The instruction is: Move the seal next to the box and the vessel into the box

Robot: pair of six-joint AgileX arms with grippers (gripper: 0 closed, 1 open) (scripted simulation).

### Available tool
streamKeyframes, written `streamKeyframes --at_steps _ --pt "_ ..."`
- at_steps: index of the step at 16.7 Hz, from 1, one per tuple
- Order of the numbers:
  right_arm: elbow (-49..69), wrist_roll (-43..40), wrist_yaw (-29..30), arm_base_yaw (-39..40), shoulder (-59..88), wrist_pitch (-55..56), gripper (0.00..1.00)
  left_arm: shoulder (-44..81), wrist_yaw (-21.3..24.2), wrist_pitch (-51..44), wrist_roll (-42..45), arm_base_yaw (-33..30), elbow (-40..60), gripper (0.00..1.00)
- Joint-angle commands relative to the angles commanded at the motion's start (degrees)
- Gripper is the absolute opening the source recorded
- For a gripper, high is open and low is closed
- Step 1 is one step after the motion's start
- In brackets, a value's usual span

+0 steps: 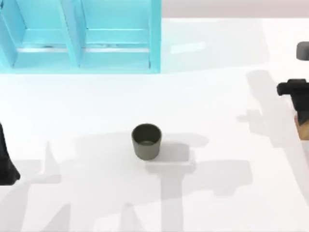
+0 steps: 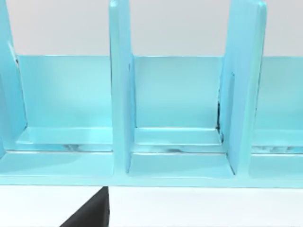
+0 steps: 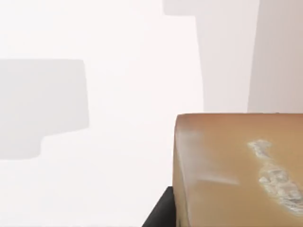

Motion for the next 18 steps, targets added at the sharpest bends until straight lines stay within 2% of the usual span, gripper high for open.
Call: streamKeyframes --at_steps 7,13,18 --pt "-0.37 -0.12 0.01 0.03 0.7 0.92 0.0 0.0 0.0 0.0 0.0 0.0 0.0 1.0" --pt "-9.97 -0.08 0.02 -0.04 2.27 12.64 0.0 0.0 0.0 0.0 0.0 0.0 0.0 1.0" --pt "-11.57 -0.03 0.02 -0.07 2.9 14.38 0.0 0.0 0.0 0.0 0.0 0.0 0.0 1.0"
